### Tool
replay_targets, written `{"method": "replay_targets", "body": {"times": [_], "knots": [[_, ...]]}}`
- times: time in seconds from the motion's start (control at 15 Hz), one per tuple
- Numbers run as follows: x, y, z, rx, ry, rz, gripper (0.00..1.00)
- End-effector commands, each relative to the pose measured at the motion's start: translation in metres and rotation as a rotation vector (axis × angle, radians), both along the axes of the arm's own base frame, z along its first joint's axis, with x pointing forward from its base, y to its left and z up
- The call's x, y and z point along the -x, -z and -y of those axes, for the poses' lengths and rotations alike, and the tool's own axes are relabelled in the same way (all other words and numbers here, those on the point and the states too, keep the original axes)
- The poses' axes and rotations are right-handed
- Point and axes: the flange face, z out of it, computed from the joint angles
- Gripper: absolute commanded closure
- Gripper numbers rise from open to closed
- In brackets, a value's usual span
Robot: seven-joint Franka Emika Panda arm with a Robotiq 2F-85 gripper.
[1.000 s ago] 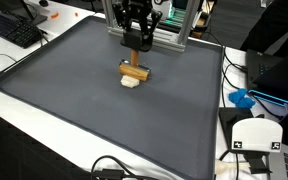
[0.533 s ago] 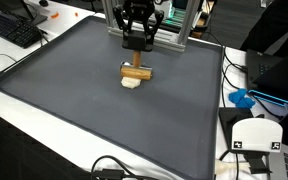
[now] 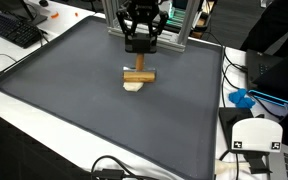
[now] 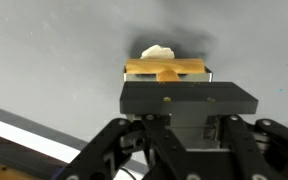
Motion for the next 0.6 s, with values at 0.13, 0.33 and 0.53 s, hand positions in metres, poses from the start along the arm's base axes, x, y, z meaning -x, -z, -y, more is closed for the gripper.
{"method": "replay_targets", "body": {"times": [0.13,0.33,0.53], "knots": [[-0.005,0.013,-0.022,-0.047,-0.060,0.047,0.78],[-0.007,0.016,-0.027,-0.058,-0.069,0.070,0.78],[-0.009,0.016,-0.029,-0.071,-0.049,0.076,0.78]]}}
